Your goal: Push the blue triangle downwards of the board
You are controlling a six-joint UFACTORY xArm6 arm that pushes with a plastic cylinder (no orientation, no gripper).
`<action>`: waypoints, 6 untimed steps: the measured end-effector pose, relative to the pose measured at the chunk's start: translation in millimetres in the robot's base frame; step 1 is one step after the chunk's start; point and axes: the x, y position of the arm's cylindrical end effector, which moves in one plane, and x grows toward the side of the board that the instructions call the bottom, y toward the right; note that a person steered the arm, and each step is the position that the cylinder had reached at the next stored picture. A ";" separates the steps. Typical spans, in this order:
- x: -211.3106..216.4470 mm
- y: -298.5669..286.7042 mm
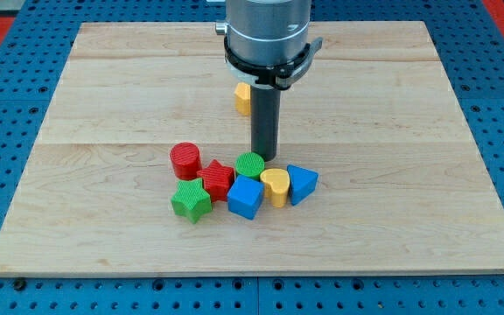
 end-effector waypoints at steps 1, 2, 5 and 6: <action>-1.8 29.0; 12.1 93.4; 37.8 29.6; 19.1 31.6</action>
